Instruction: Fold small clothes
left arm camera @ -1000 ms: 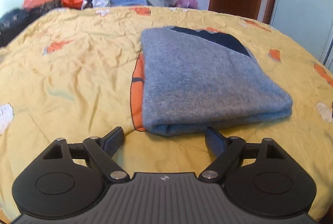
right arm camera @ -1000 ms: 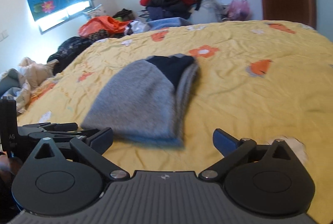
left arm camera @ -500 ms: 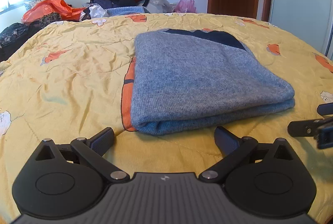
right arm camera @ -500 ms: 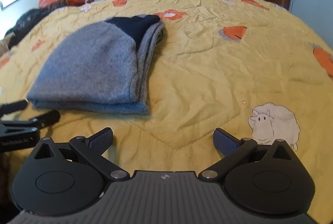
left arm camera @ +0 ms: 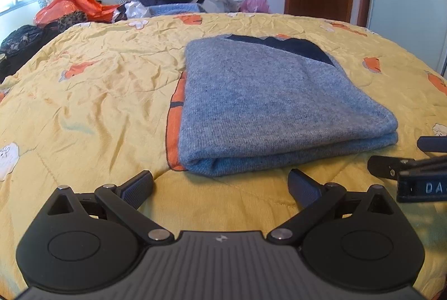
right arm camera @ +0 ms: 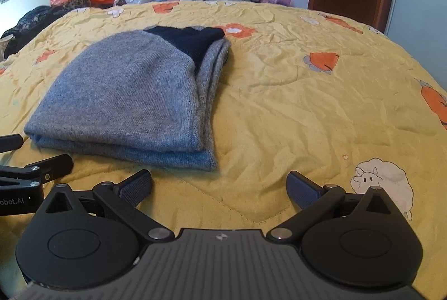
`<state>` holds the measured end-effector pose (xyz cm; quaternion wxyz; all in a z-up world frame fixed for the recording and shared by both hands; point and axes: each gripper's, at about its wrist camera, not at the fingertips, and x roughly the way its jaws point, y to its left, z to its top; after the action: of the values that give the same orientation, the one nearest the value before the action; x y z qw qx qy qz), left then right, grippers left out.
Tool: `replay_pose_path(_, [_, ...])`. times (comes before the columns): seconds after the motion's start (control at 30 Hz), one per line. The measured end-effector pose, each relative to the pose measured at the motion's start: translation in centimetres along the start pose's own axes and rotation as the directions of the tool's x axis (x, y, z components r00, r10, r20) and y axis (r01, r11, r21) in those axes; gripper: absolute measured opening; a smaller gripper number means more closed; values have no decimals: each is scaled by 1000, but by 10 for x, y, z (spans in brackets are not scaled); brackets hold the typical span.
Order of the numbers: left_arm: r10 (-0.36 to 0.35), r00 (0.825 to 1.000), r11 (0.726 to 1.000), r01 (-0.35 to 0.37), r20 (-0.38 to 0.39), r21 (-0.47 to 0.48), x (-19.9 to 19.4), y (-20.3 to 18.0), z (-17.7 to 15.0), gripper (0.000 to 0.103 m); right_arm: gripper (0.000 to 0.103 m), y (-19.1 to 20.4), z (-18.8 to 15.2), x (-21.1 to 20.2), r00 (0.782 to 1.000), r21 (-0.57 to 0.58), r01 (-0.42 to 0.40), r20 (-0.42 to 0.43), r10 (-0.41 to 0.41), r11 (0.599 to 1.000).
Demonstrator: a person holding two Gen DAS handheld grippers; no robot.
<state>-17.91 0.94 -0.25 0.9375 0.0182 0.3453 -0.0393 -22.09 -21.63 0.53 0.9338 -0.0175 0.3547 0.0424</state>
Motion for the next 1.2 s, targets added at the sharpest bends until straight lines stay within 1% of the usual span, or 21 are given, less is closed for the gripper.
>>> replay_pose_path(0.07, [3, 999, 1000, -4, -36, -27, -5, 1, 4, 103, 103, 1, 1, -3, 1000, -14, -11, -18, 11, 1000])
replay_pose_path(0.1, [2, 1000, 1000, -3, -28, -29, -9, 2, 4, 103, 103, 1, 2, -6, 999, -17, -17, -35, 16, 1000])
replay_pose_path(0.2, [-4, 998, 1000, 5, 55, -16, -28, 0, 5, 103, 103, -6, 8, -21, 999, 18, -51, 7, 51, 999])
replay_pose_path(0.27, [-13, 993, 1000, 14, 114, -15, -36, -1, 8, 103, 103, -12, 17, -29, 997, 44, -70, 47, 68, 997])
replay_pose_path(0.33, [-17, 987, 1000, 15, 157, 16, -39, -4, 10, 103, 102, -19, 28, -27, 993, 82, -109, 54, 105, 991])
replay_pose_path(0.4, [10, 989, 996, -22, 147, 83, -32, -10, 12, 102, 102, -32, 39, -21, 980, 173, -200, 44, 196, 964])
replay_pose_path(0.47, [57, 989, 988, -75, 136, 135, -24, -15, 9, 101, 100, -49, 47, -13, 949, 302, -310, 49, 310, 902])
replay_pose_path(0.53, [86, 988, 984, -105, 124, 147, -17, -13, 6, 91, 94, -61, 52, -3, 918, 402, -379, 46, 395, 834])
replay_pose_path(0.57, [90, 990, 985, -105, 112, 139, -14, -11, 6, 80, 92, -64, 55, 2, 907, 433, -392, 34, 420, 812])
replay_pose_path(0.6, [87, 991, 987, -100, 101, 125, -11, -7, 6, 67, 85, -64, 57, 7, 900, 450, -397, 19, 435, 800])
replay_pose_path(0.67, [76, 992, 989, -87, 97, 116, -6, -4, 6, 60, 76, -57, 61, 15, 898, 428, -386, -29, 439, 817])
replay_pose_path(0.73, [74, 991, 988, -89, 114, 128, -4, -3, 5, 56, 62, -46, 63, 26, 896, 388, -366, -98, 433, 846])
replay_pose_path(0.77, [67, 991, 988, -83, 118, 131, -4, -3, 6, 41, 59, -41, 63, 34, 897, 374, -348, -135, 422, 860])
replay_pose_path(0.8, [60, 991, 988, -76, 120, 132, -5, -3, 7, 17, 49, -38, 62, 39, 899, 365, -329, -162, 407, 871])
replay_pose_path(0.83, [73, 989, 988, -90, 130, 124, -8, -1, 9, 14, 32, -36, 61, 38, 904, 351, -322, -161, 396, 879])
replay_pose_path(0.87, [86, 986, 988, -103, 143, 114, -12, 2, 11, 11, 27, -33, 62, 36, 900, 345, -331, -164, 404, 878])
replay_pose_path(0.97, [89, 985, 990, -104, 150, 96, -18, 15, 15, 10, 24, -30, 66, 14, 905, 303, -358, -121, 408, 883])
replay_pose_path(1.03, [97, 990, 991, -106, 104, 87, -8, 18, 12, 10, 21, -31, 62, 18, 900, 283, -358, -150, 410, 890])
replay_pose_path(1.07, [105, 990, 990, -113, 90, 83, -4, 18, 9, 10, 21, -33, 57, 28, 896, 296, -348, -175, 409, 889])
replay_pose_path(1.17, [93, 992, 986, -104, 89, 128, -14, 11, 5, 12, 26, -47, 50, 33, 885, 366, -368, -142, 442, 855])
replay_pose_path(1.2, [85, 992, 985, -98, 93, 140, -21, 10, 3, 12, 37, -51, 52, 27, 892, 370, -367, -120, 435, 854])
